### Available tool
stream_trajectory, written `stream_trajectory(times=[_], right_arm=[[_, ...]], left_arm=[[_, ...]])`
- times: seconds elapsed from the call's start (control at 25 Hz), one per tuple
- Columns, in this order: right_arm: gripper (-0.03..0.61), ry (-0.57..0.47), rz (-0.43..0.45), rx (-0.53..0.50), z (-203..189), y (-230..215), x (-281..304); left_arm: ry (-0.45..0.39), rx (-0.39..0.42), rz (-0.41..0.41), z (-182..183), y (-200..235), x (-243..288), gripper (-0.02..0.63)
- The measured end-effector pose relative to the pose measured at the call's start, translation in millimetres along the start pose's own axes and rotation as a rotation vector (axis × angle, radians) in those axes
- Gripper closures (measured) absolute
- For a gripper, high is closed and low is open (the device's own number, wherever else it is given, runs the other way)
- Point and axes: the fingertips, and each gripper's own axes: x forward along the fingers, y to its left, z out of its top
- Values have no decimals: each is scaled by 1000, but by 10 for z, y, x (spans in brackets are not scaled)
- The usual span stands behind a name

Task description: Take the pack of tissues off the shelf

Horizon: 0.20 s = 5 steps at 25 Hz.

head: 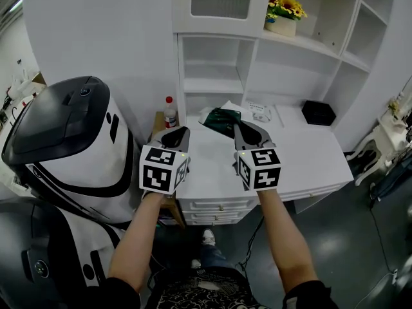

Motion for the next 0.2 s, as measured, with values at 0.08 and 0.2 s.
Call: stream_trajectory(times=[0.08, 0.2], right_arm=[[571, -1, -3, -1, -1, -17, -24], [571, 3, -10, -4, -16, -51, -59]], left_arm=[[-1, 3, -1, 10, -20, 7, 606], [1, 8, -5, 19, -49, 18, 606]])
